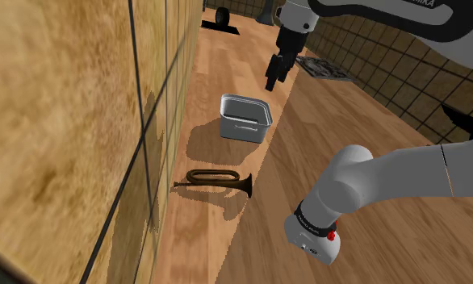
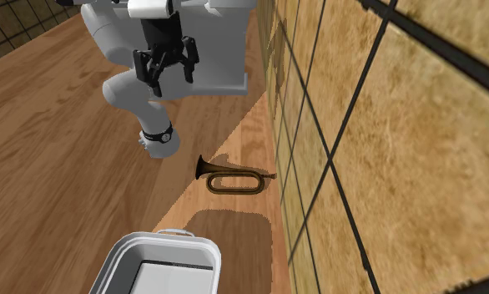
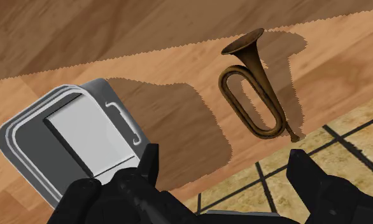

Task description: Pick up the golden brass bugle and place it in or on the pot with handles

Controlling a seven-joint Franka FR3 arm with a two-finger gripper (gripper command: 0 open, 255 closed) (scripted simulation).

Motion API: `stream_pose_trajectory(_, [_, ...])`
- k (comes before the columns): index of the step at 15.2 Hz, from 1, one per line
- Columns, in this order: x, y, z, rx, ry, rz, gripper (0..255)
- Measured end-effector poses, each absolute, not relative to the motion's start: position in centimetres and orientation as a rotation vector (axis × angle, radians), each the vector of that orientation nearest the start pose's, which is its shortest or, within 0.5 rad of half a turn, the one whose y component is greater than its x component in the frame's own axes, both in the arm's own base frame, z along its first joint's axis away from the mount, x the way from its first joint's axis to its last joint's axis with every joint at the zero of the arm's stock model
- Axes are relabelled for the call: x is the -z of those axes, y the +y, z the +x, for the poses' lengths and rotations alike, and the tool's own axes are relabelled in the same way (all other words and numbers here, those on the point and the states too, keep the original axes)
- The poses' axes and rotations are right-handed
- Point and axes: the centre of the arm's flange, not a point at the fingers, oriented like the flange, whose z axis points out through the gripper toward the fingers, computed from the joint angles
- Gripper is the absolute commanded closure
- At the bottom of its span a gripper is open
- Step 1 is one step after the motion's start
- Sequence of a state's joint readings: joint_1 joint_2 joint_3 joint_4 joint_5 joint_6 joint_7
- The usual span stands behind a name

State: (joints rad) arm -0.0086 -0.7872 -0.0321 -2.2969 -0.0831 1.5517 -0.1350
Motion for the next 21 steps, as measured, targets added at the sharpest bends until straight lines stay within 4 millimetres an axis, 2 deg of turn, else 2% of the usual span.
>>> stream_pose_trajectory(2, [-61.2,-2.2,30.6,0.054,-0.175,-3.201,0])
stream_pose_trajectory(4, [-59.3,-1.4,31.2,0.038,-0.224,-3.202,0])
stream_pose_trajectory(13, [-48.5,3.4,34.9,-0.044,-0.495,-3.193,0])
stream_pose_trajectory(21, [-39.1,7.0,36.2,-0.118,-0.740,-3.164,0])
